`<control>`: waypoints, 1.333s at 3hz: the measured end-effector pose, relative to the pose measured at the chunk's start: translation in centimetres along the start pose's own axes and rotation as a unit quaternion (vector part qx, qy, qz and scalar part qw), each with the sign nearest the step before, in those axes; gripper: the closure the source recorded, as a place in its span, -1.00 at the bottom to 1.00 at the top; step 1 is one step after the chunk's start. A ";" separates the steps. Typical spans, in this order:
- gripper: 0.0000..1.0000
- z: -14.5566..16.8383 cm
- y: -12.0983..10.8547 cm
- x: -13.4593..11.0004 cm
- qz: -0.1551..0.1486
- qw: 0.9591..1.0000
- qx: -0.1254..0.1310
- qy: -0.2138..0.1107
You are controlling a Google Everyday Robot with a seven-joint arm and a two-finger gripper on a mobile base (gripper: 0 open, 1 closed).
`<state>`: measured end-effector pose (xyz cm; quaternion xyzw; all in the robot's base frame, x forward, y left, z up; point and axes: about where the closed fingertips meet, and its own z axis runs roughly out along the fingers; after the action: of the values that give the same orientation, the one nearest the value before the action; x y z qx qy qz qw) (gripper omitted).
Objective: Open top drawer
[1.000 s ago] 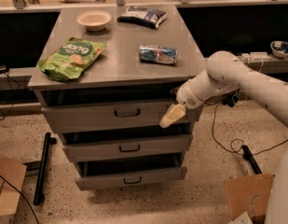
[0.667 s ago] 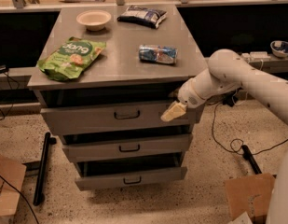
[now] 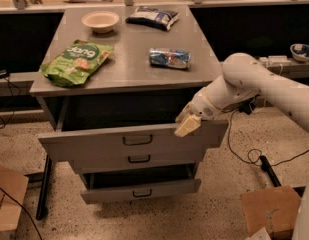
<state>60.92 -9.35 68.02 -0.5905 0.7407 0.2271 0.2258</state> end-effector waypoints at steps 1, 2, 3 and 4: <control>-0.49 0.0 0.0 0.0 0.000 1.000 0.000 0.000; -0.95 0.0 0.0 0.0 0.000 1.000 0.000 0.000; -0.94 0.4 1.4 0.6 -0.012 0.998 -0.030 0.053; -0.49 0.6 3.3 2.5 -0.007 0.990 -0.063 0.124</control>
Offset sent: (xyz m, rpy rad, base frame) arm 0.0000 0.0000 0.0000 0.0000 0.0000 0.0000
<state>57.29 -10.25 66.31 -0.6319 0.7435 0.1967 0.0964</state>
